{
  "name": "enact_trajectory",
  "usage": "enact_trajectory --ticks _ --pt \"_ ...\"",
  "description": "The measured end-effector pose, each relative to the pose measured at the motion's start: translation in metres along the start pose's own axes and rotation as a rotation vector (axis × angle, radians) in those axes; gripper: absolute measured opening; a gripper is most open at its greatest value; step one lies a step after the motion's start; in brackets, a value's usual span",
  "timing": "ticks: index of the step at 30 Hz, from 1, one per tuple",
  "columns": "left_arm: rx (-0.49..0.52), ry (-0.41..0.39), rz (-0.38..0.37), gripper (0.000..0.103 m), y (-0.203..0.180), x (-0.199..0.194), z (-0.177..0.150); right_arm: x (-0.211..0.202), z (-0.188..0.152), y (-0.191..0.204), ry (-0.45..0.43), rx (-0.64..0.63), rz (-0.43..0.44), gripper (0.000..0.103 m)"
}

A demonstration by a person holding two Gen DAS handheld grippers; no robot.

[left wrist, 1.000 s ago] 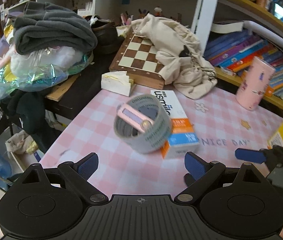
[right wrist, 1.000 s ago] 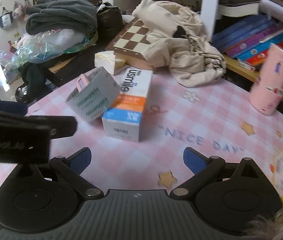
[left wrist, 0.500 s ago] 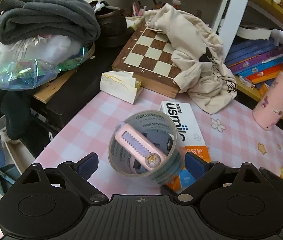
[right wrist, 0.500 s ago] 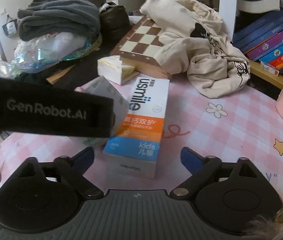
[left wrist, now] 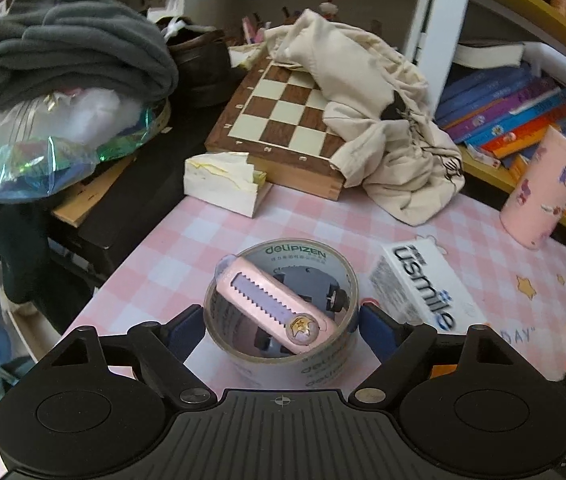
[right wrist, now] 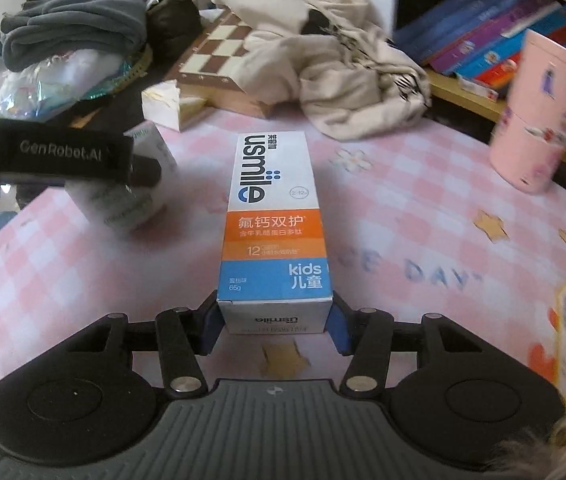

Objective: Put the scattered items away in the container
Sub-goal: 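Close left gripper on the grey tape roll while right gripper grasps the Usmile box, then lift and carry the tape roll toward the yellow box while right gripper carries the Usmile box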

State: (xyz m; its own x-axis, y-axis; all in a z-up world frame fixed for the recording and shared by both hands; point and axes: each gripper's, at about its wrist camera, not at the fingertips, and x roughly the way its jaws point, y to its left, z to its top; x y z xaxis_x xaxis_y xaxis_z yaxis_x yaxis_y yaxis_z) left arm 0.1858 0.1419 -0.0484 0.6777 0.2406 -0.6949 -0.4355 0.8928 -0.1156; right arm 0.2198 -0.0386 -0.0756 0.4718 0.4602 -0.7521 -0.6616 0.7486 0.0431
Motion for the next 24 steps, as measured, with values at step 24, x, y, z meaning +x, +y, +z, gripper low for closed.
enact_trajectory --ticks 24 --pt "0.181 -0.101 -0.153 0.084 -0.038 -0.079 -0.035 -0.054 -0.046 -0.012 0.113 0.059 -0.048 0.05"
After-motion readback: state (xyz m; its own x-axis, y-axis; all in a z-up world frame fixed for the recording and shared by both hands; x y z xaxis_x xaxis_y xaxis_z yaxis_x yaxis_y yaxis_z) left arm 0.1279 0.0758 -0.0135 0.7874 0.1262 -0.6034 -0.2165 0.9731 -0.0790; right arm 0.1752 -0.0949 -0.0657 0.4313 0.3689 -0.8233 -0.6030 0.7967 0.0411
